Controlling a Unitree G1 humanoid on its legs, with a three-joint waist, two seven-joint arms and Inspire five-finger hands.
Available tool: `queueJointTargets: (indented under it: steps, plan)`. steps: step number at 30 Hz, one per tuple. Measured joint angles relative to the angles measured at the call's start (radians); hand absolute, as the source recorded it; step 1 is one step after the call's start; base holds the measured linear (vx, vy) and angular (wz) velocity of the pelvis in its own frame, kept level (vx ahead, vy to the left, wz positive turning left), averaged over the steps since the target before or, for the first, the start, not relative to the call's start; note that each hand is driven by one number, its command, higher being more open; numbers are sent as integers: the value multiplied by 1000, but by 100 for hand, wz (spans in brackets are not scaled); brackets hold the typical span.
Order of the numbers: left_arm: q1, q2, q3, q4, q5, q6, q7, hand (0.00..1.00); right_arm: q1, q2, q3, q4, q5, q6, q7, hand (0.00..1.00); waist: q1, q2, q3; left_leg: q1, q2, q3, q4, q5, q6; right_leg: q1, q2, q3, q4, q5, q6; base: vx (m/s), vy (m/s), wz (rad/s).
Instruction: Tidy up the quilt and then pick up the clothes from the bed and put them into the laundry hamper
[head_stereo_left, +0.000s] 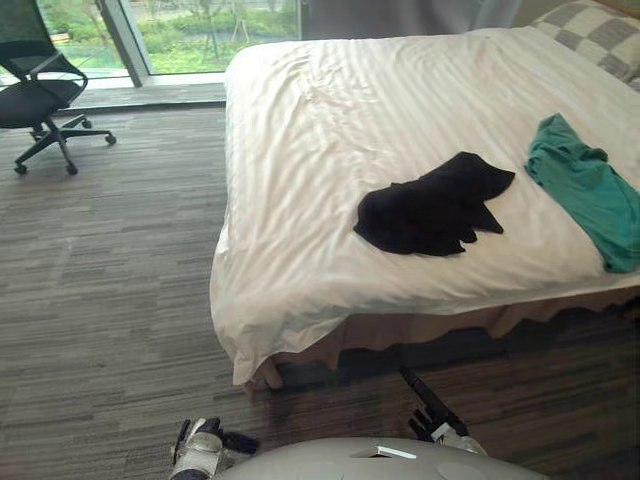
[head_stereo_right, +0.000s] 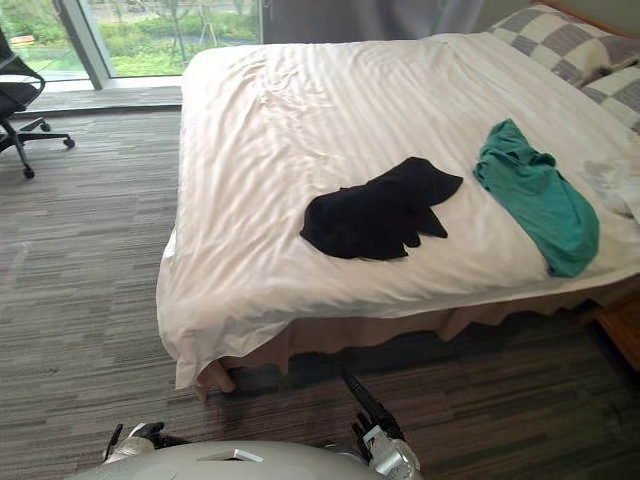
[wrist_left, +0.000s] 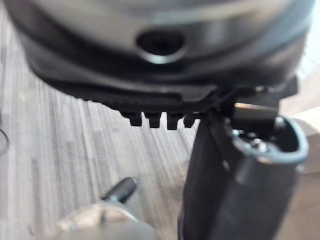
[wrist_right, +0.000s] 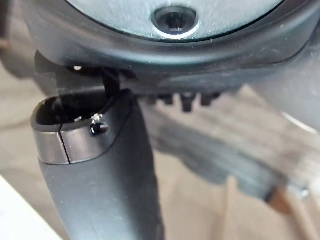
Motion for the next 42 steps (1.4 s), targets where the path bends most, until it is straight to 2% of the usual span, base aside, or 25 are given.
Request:
queueJointTargets:
  steps: [2, 5, 6, 9, 11, 12, 14, 16, 18, 19, 21, 23, 25, 27, 29, 30, 32, 33, 34, 35, 37, 39, 42]
  plan:
    - [-8, -8, -3, -3, -128, -61, 24, 100, 26, 0, -10, 1, 29, -20, -60, 100, 1, 4, -3, -3, 0, 3, -2, 3, -2, -4, 1, 1, -14, 8, 10, -148, -29, -3]
    - [-3, -33, -2, -3, -140, -109, 26, 100, 52, 8, -35, 1, 68, -58, -141, 100, -3, 10, -8, -3, -4, 11, -18, 8, -4, -13, 1, 8, -14, 14, 12, -80, -16, -7]
    - [-3, -39, -3, -2, -161, -127, 16, 100, 56, 13, -42, 1, 66, -81, -178, 0, -4, 11, -7, -4, -4, 18, -19, 9, -4, -17, 1, 14, -15, 16, 14, -9, -10, -17]
    - [2, -49, -3, -2, -214, -149, -6, 100, 57, 20, -61, -12, 63, -148, -287, 0, -12, 12, -6, -3, -4, 24, -20, 11, -5, -16, 5, 24, -22, 27, 12, 5, -15, -13]
    - [15, -52, -3, -4, -223, -168, -9, 100, 57, 17, -70, -94, 46, -167, -336, 0, -22, 11, -6, -2, -5, 29, -24, 11, -6, -18, 6, 29, -24, 29, 13, 8, -8, -6]
    - [25, -54, -6, -4, -223, -171, -9, 100, 46, -3, -79, -206, -13, -174, -387, 0, -24, 10, -6, -1, -8, 30, -27, 11, -6, -18, 6, 32, -28, 31, 15, 8, -2, -4]
    - [34, -54, -9, -9, -223, -174, -9, 100, 17, -31, -107, -274, -60, -174, -412, 0, -24, 9, -5, 0, -11, 30, -30, 11, -6, -18, 4, 33, -27, 31, 15, 0, 0, 0]
    - [60, -54, -15, -23, -247, -185, -8, 100, -53, -122, -176, -378, -137, -174, -422, 0, -25, 3, -3, 1, -20, 26, -33, 11, -5, -18, 0, 32, -27, 32, 16, -11, 6, 7]
    - [83, -53, -9, -45, -262, -192, -8, 100, -98, -231, -255, -448, -190, -173, -382, 0, -22, 0, -2, -3, -24, 13, -33, 10, -5, -16, -3, 26, -26, 32, 16, -17, -2, 16]
    - [109, -45, -1, -63, -288, -213, -7, 100, -125, -321, -307, -505, -192, -169, -307, 0, -23, -2, -1, -6, -23, 6, -34, 10, -5, -17, -3, 20, -24, 31, 16, -16, 0, 12]
    - [135, -35, -2, -70, -295, -237, -1, 100, -115, -405, -334, -603, -191, -179, -195, 0, -27, -3, -1, -11, -22, 2, -34, 10, -3, -19, -2, 20, -24, 29, 18, -11, -3, 4]
    - [182, -22, -15, -69, -334, -255, 21, 100, -83, -482, -335, -829, -190, -181, -29, 0, -57, -5, -1, -27, -22, -2, -35, 9, -3, -35, 0, 21, -25, 26, 22, -31, -33, -2]
    - [209, -4, -21, -61, -362, -249, 27, 100, -84, -500, -316, -968, -189, -198, 85, 0, -84, -11, -4, -37, -22, -7, -35, 10, -1, -43, 2, 21, -25, 26, 22, -37, -35, -3]
    - [218, 14, -35, -46, -373, -242, 25, 100, -90, -504, -273, -1070, -186, -203, 197, 0, -93, -22, -12, -44, -23, -21, -35, 9, 2, -50, 2, 21, -24, 26, 22, -17, -16, -1]
    - [217, 40, -42, -33, -375, -229, 13, 100, -128, -505, -141, -1152, -173, -190, 321, 0, -101, -37, -23, -56, -27, -43, -31, 7, 6, -52, -2, 17, -25, 27, 22, -37, -8, 13]
    - [213, 46, -42, -29, -375, -227, 7, 100, -145, -506, -97, -1164, -170, -182, 347, 0, -101, -44, -23, -61, -29, -51, -29, 7, 8, -52, -5, 13, -26, 28, 22, -45, 3, 23]
    - [204, 60, -42, -13, -376, -225, -10, 100, -213, -511, 55, -1180, -157, -136, 407, 0, -98, -57, -23, -81, -35, -81, -18, 7, 15, -52, -16, -8, -30, 31, 22, -33, 8, 32]
    - [189, 63, -42, 4, -376, -225, -20, 100, -267, -518, 165, -1180, -133, -94, 426, 0, -84, -57, -22, -94, -40, -104, -11, 6, 20, -51, -23, -20, -30, 33, 23, -15, 17, 48]
    - [174, 63, -44, 13, -378, -227, -24, 100, -320, -518, 271, -1177, -129, -51, 436, 0, -64, -55, -22, -109, -44, -128, -3, 7, 26, -48, -30, -40, -30, 33, 23, -11, 17, 53]
    - [167, 63, -47, 16, -384, -230, -27, 100, -346, -518, 320, -1174, -129, -29, 438, 0, -52, -54, -19, -115, -46, -144, 2, 8, 30, -45, -34, -49, -30, 34, 23, -4, 15, 58]
    - [151, 60, -65, 22, -403, -244, -43, 100, -458, -504, 500, -1125, -125, 39, 435, 0, -6, -43, -9, -130, -53, -205, 6, 12, 38, -20, -45, -87, -35, 34, 23, -3, 18, 70]
    - [147, 60, -83, 22, -406, -274, -53, 100, -558, -458, 616, -1051, -108, 75, 403, 0, 24, -41, -3, -159, -59, -255, 14, 16, 45, -11, -53, -124, -41, 34, 23, -11, 24, 73]
    - [112, 69, -84, 21, -416, -293, -72, 100, -659, -385, 675, -988, -103, 78, 341, 0, 46, -48, 34, -219, -68, -312, 31, 29, 53, -26, -62, -169, -42, 33, 22, -49, 8, 61]
